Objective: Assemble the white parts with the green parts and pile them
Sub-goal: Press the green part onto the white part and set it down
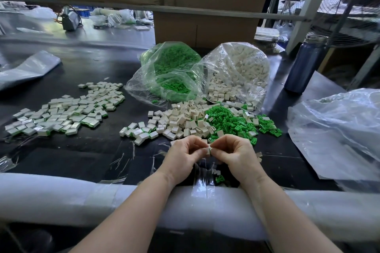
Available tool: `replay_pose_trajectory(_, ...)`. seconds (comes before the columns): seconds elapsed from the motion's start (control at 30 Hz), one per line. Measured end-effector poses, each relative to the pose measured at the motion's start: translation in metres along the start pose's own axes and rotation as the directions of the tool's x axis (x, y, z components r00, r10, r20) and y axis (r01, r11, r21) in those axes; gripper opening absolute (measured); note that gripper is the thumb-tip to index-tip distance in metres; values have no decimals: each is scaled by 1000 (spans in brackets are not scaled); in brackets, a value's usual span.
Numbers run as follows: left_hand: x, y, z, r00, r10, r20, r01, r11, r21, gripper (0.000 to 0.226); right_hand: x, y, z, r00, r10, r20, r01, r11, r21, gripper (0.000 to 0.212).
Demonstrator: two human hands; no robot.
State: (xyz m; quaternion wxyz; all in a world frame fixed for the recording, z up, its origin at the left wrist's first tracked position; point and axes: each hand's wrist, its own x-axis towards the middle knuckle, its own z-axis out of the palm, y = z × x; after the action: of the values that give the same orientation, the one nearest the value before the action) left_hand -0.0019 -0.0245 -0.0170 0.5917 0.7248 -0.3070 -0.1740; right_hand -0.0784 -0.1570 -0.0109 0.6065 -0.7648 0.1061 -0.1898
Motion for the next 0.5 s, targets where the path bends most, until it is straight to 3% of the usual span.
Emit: replay_pose_trajectory(0.5, -1, 0, 0, 996, 37, 76, -42, 997, 68, 21, 0, 1, -3, 995, 93, 48, -96, 993, 68, 25)
